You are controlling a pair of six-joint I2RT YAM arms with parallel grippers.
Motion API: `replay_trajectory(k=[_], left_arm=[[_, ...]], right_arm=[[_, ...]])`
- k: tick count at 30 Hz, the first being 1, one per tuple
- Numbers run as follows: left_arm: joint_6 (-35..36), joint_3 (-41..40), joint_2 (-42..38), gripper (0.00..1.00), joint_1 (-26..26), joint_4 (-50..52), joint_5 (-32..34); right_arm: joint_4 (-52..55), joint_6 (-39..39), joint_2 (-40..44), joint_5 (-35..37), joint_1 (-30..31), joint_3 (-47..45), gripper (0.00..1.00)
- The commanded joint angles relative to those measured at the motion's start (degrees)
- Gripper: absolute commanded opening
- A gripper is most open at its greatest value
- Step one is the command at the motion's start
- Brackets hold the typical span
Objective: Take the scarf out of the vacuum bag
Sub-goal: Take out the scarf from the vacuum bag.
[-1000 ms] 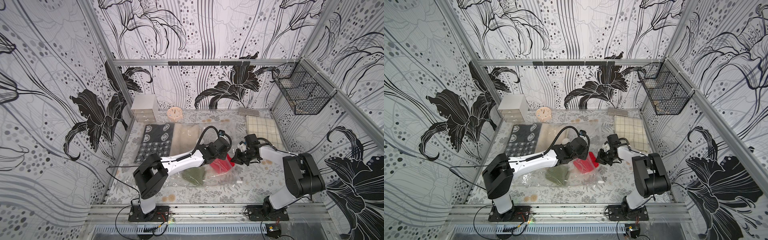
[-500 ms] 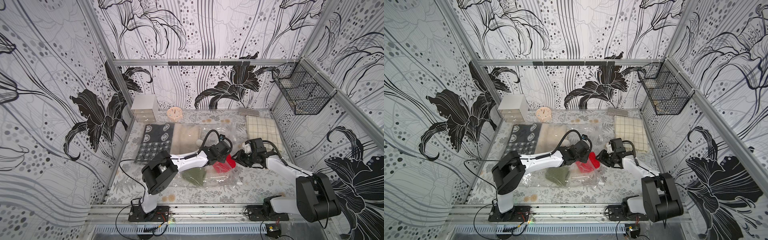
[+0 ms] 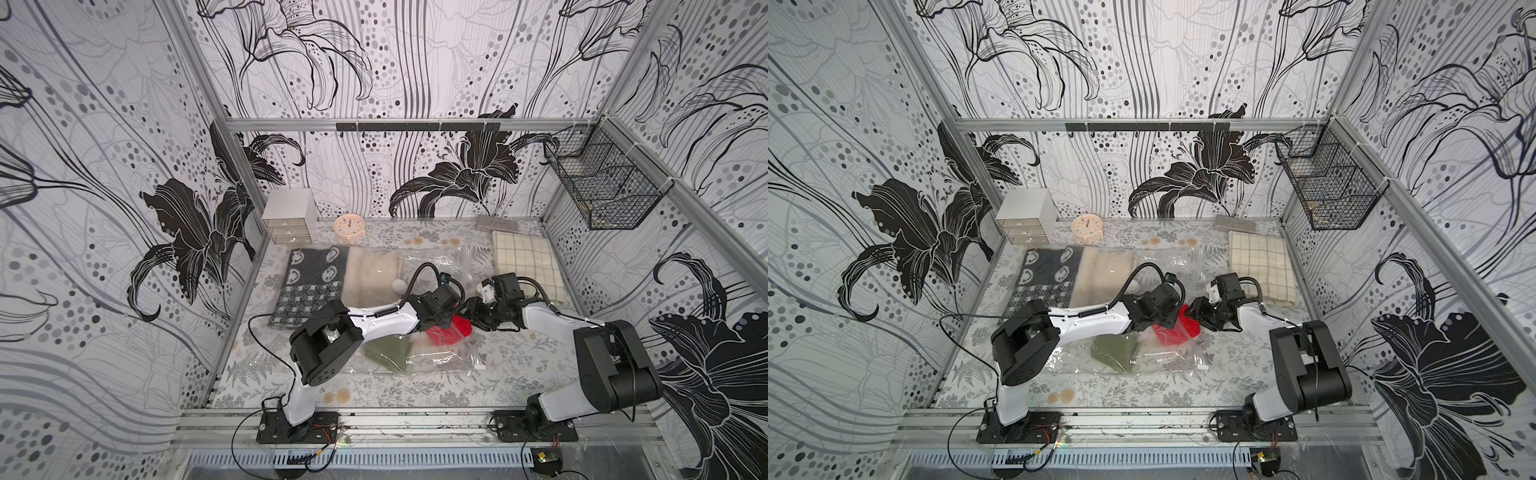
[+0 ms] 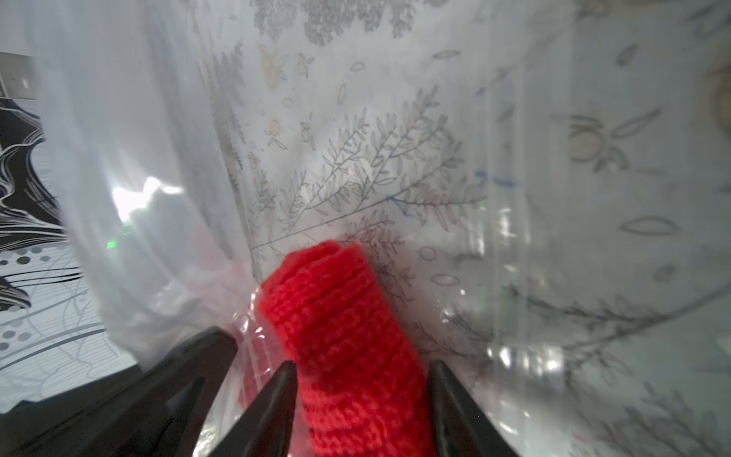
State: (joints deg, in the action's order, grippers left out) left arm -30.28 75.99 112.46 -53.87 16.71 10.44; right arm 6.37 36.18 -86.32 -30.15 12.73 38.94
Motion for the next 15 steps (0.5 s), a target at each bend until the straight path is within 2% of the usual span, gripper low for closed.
replay_trajectory(k=[1, 6, 11, 13, 15], left_arm=[[-0.1, -0.7, 1.1, 0.0, 0.5, 0.1, -0.7], [-0.1, -1.1, 0.7, 0.0, 0.6, 0.1, -0.7], [0.1, -1.3, 0.0, 0.0, 0.6, -0.2, -0.7], [0.1, -1.4, 0.3, 0.0, 0.8, -0.3, -0.8], [0.1, -1.8, 0.5, 0.0, 0.8, -0.8, -1.1]], right_arm=[[-6.6, 0.9, -2.4, -6.3, 0.2, -0.5, 0.56], [-11.6, 3.2, -5.7, -11.0, -0.2, -2.1, 0.56], [-10.8, 2.9, -6.0, -12.1, -0.3, -2.3, 0.54], [-9.9, 2.3, -6.0, -12.5, -0.4, -2.0, 0.49], [-9.6, 1.9, -6.0, -12.7, -0.7, -2.1, 0.33]])
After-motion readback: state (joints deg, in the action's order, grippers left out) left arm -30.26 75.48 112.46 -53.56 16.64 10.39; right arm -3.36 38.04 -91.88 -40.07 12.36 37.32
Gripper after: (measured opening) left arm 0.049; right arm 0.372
